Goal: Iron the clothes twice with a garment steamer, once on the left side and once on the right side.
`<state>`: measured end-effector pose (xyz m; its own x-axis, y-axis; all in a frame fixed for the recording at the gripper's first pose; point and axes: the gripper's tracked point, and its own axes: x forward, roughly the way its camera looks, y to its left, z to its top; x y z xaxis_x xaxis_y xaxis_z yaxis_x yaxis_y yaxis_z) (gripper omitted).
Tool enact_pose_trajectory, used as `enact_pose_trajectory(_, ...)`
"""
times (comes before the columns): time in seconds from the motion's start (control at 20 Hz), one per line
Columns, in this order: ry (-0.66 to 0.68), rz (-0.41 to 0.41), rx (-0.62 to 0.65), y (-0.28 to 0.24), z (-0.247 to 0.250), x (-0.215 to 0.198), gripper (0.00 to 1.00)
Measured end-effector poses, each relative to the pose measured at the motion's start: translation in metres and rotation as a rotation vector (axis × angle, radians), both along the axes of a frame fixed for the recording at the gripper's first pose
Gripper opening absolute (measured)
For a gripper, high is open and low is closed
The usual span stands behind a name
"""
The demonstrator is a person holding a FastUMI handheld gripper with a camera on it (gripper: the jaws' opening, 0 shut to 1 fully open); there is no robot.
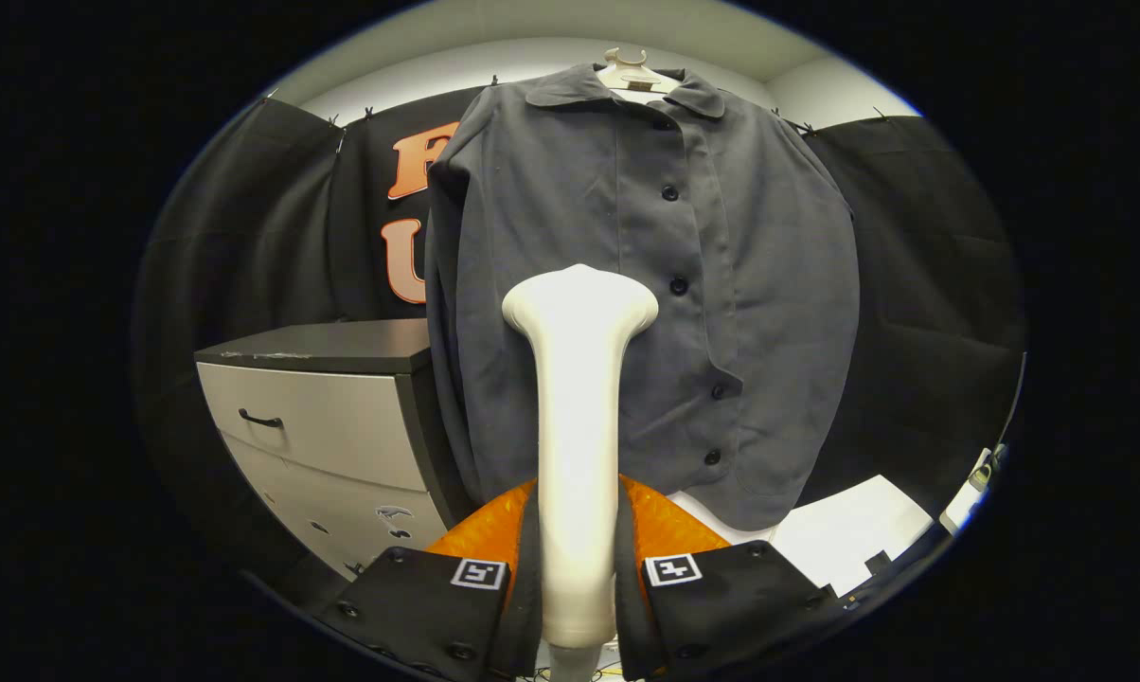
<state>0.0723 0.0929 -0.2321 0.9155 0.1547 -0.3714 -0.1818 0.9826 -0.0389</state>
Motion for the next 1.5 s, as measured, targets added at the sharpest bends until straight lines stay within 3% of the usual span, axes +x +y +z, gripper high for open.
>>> enact_pose_trajectory(0.95, 0.175, -0.024, -0.047, -0.016, -0.099, -0.034, 0.4)
enact_pose_trajectory(1.5, 0.137, -0.043, -0.007, -0.028, -0.065, -0.064, 0.4)
